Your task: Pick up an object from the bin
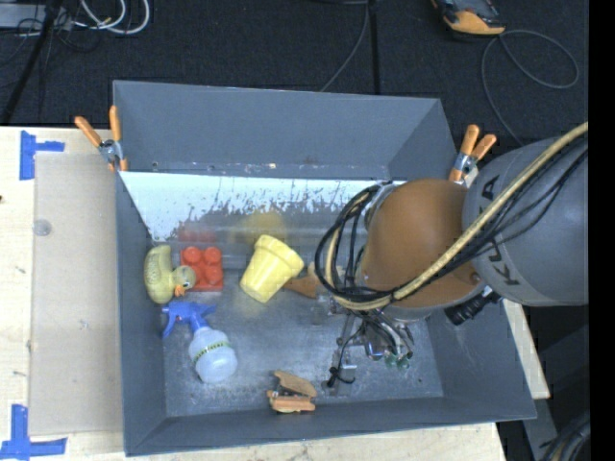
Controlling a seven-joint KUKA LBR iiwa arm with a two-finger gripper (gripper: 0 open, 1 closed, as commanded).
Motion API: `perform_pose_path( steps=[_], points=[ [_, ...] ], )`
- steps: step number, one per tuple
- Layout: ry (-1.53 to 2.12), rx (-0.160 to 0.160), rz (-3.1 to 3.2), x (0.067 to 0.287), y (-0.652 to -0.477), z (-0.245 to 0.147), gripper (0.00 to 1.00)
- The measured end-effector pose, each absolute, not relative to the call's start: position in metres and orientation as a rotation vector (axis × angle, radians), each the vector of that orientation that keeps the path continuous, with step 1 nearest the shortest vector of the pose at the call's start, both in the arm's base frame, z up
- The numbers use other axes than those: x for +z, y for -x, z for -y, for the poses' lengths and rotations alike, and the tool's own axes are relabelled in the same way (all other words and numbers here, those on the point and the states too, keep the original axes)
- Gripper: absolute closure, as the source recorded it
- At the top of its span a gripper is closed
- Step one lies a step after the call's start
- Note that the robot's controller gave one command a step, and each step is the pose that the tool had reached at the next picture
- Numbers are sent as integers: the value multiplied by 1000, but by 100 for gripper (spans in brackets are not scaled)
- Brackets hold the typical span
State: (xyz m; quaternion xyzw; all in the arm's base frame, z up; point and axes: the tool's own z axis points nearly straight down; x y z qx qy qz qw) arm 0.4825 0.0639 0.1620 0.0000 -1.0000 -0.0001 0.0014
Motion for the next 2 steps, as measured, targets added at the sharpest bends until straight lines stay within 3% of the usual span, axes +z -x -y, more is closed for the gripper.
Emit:
perform_pose_path(
  steps=[1,2],
  points=[
    [120,0,3137,122,-478,-78,0],
    [144,1,3129,105,-476,-84,0]
  ],
)
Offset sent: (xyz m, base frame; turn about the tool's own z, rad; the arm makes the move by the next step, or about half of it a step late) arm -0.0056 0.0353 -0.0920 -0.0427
